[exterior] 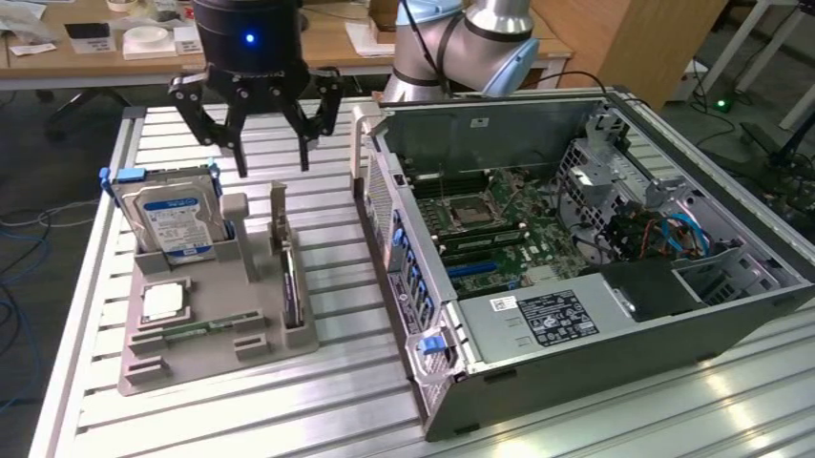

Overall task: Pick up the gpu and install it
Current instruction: 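Pick up the gpu and move the gpu toward the slot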

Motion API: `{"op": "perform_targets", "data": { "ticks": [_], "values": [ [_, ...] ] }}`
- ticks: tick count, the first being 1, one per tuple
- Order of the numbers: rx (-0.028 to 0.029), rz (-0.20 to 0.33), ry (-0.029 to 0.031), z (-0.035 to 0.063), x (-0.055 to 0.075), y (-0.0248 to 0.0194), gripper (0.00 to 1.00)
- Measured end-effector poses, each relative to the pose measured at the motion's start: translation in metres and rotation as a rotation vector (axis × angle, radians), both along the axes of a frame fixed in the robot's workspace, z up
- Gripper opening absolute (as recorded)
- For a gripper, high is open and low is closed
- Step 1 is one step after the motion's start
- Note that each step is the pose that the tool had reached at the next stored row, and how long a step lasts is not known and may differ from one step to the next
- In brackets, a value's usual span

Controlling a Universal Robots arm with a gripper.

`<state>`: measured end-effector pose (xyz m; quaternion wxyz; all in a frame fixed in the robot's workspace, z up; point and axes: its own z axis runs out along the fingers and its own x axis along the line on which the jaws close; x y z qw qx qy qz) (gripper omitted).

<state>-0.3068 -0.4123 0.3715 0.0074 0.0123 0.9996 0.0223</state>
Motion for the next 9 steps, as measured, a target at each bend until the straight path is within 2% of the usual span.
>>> {"op": "perform_targets", "data": {
  "ticks": [3, 7, 9],
  "values": [
    [0.0003, 0.0, 0.0, -0.0055, 0.0, -0.0021, 0.65],
    [0.0003, 0.003, -0.0001, -0.0128, 0.0, -0.0083, 0.65],
    [0.0003, 0.005, 0.0, -0.0161, 0.0, -0.0099, 0.65]
  ]
}}
